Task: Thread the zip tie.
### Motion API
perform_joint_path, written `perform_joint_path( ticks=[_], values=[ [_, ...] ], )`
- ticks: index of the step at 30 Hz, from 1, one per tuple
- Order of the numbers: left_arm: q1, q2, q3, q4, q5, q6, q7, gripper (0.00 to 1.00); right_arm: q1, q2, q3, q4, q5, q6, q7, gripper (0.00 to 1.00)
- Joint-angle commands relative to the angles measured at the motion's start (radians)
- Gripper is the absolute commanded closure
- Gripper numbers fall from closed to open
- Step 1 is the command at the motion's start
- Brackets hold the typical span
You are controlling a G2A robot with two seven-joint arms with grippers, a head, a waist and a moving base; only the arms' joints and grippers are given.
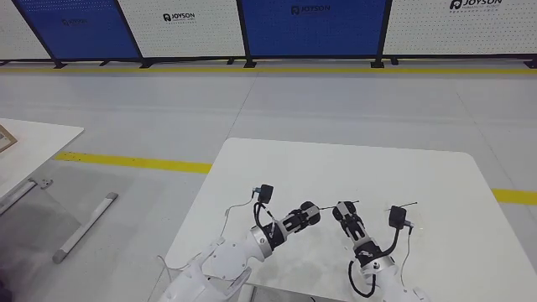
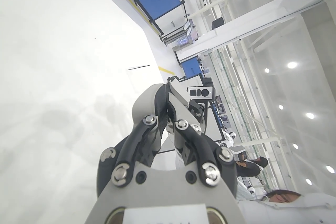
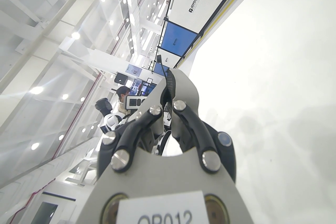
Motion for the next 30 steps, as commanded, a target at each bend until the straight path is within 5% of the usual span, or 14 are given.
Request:
perform_joint_path(
  ticks=[1, 22, 23, 25, 30],
  values=[
    [-0.001, 0.000, 0.001, 0.000, 0.003, 0.000, 0.000, 1.00, 0.000, 0.000, 0.001, -0.001, -0.001, 0.002, 0.001, 1.00],
    [0.006, 0.003, 0.005, -0.010, 0.023, -0.033, -0.007, 1.00, 0.002, 0.002, -0.005, -0.010, 0.005, 0.008, 0.068, 1.00],
    [0.007, 0.003, 0.005, -0.009, 0.024, -0.031, -0.004, 1.00, 0.003, 0.002, -0.004, -0.009, 0.011, 0.009, 0.072, 0.80],
    [0.006, 0.003, 0.004, -0.008, 0.026, -0.025, 0.002, 1.00, 0.005, 0.003, -0.002, -0.007, 0.017, 0.009, 0.076, 0.57],
    [0.003, 0.002, 0.006, -0.002, 0.033, -0.016, 0.014, 1.00, 0.003, 0.003, 0.002, -0.004, 0.020, 0.000, 0.072, 0.59]
  ],
)
